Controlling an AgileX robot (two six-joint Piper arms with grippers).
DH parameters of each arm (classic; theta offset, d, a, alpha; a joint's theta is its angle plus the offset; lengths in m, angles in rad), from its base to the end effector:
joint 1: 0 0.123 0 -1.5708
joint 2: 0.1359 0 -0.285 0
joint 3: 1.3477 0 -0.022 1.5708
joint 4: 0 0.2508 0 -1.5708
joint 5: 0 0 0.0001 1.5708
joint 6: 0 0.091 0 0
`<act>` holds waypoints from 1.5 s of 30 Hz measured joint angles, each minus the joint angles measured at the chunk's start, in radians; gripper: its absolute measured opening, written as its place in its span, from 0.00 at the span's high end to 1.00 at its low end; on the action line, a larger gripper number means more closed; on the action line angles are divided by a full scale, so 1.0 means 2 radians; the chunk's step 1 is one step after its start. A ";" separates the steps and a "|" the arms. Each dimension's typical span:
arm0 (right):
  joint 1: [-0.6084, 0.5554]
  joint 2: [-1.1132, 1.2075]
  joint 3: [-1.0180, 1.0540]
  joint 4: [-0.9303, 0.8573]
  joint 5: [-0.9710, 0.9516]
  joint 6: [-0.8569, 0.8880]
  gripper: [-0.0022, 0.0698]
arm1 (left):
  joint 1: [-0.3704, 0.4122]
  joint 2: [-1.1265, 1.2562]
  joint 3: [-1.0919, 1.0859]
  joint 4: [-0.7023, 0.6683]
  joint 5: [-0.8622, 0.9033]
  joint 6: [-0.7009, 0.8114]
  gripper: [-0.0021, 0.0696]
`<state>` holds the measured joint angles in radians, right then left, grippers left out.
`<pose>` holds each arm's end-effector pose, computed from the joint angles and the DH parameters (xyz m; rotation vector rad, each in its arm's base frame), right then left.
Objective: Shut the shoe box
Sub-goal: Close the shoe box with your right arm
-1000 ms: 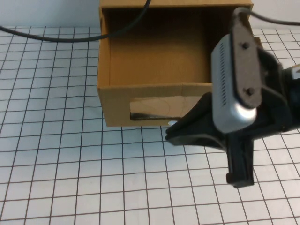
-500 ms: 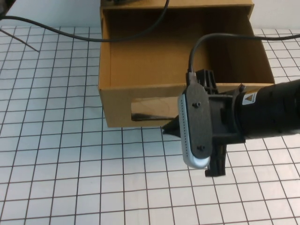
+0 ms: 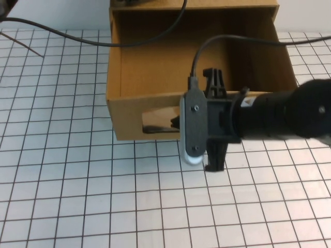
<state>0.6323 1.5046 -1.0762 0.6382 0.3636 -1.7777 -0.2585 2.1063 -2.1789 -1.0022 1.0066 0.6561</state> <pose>0.2588 0.2136 0.2911 -1.7910 1.2651 -0.0675 0.4436 -0.1844 0.3746 0.6980 1.9719 -1.0131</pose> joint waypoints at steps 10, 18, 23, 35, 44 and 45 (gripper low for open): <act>-0.052 0.069 -0.114 0.006 0.071 0.000 0.99 | 0.000 0.000 -0.005 0.004 0.001 0.000 0.98; -0.058 0.071 -0.131 0.008 0.110 -0.001 0.98 | 0.000 0.001 -0.022 0.021 0.015 0.000 0.98; -0.032 0.054 -0.131 0.006 0.168 -0.001 0.96 | 0.000 0.004 -0.024 0.024 0.015 0.000 0.98; 0.012 0.068 -0.066 -0.051 0.120 -0.018 0.95 | 0.000 0.005 -0.028 0.030 0.015 0.000 0.98; -0.001 0.127 -0.069 -0.048 -0.029 -0.058 0.98 | -0.001 0.005 -0.029 0.031 0.015 0.000 0.98; -0.006 0.136 -0.075 -0.045 -0.030 -0.059 0.98 | -0.001 0.005 -0.029 0.031 0.015 0.000 0.98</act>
<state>0.6194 1.7768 -1.2268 0.5474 0.3043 -1.8955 -0.2608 2.1163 -2.2361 -0.9401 1.0370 0.6561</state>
